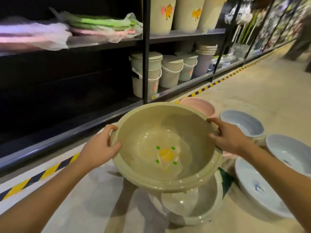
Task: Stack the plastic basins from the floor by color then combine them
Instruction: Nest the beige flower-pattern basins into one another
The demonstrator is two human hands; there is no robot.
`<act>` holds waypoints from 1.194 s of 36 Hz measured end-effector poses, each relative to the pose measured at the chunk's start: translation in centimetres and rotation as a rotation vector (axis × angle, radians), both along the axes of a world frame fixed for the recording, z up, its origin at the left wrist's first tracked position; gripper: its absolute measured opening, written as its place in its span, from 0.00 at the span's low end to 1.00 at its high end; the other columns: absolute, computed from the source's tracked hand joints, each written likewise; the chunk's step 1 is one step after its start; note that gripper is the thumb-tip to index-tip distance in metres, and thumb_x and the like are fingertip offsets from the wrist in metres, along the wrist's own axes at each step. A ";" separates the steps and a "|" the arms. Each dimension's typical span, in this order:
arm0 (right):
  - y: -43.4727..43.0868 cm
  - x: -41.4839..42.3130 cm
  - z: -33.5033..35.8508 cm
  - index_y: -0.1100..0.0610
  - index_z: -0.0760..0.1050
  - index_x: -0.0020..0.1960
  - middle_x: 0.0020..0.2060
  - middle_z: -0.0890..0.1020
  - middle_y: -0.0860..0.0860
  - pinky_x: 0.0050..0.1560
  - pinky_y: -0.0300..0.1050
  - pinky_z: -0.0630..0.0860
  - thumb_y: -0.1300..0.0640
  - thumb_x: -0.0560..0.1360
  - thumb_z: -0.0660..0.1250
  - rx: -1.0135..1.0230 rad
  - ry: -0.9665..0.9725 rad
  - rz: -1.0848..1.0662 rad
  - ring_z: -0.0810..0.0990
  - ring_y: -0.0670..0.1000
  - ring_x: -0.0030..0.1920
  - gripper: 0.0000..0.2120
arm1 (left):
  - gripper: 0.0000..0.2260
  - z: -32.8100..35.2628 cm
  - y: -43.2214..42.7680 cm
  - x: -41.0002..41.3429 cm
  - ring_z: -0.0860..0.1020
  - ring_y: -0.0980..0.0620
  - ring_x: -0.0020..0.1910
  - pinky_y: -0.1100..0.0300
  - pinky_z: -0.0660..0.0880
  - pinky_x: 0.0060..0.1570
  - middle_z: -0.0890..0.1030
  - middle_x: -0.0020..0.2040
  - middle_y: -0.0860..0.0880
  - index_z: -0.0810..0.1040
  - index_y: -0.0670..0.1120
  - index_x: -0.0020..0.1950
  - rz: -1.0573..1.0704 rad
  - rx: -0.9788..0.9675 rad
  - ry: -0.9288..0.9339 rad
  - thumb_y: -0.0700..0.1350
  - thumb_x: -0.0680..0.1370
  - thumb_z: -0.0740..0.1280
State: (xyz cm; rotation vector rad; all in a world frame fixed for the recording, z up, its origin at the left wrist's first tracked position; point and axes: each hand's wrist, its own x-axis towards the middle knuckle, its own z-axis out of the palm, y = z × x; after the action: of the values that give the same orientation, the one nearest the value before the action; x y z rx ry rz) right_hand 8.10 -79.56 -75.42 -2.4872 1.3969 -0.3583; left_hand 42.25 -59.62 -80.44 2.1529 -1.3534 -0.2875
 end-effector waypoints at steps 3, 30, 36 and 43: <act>0.1 -2.9 -1.5 0.49 0.73 0.70 0.45 0.79 0.43 0.52 0.44 0.68 0.61 0.75 0.69 -0.040 -0.079 0.017 0.71 0.46 0.45 0.24 | 0.20 -1.9 -2.7 -2.7 0.76 0.55 0.36 0.57 0.71 0.34 0.76 0.36 0.54 0.67 0.57 0.67 -0.034 0.004 0.027 0.51 0.76 0.66; -2.6 -11.3 -20.3 0.45 0.64 0.73 0.44 0.79 0.51 0.48 0.55 0.79 0.48 0.73 0.65 0.161 0.074 -0.166 0.78 0.55 0.44 0.29 | 0.24 -17.1 -7.2 -8.2 0.76 0.51 0.40 0.55 0.71 0.40 0.74 0.38 0.56 0.64 0.57 0.67 -0.123 0.175 0.030 0.53 0.73 0.66; -2.4 -11.3 -22.8 0.46 0.60 0.76 0.55 0.79 0.55 0.51 0.56 0.79 0.47 0.76 0.64 0.162 0.111 -0.144 0.81 0.57 0.49 0.29 | 0.25 -19.2 -7.0 -8.5 0.76 0.51 0.47 0.54 0.71 0.44 0.79 0.55 0.53 0.62 0.56 0.70 -0.133 0.200 0.041 0.54 0.75 0.65; -2.6 -10.7 -24.7 0.48 0.57 0.79 0.60 0.77 0.57 0.56 0.58 0.78 0.47 0.79 0.61 0.172 0.182 -0.132 0.78 0.59 0.58 0.30 | 0.24 -20.5 -6.7 -8.4 0.79 0.47 0.54 0.50 0.76 0.50 0.79 0.60 0.50 0.63 0.54 0.70 -0.142 0.229 0.020 0.54 0.75 0.64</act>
State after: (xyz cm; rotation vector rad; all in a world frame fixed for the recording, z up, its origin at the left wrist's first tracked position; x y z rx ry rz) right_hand -2.64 -82.13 -100.13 -2.3428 1.5930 -0.0347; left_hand 33.80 -66.33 -100.99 2.2319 -1.5284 -0.5420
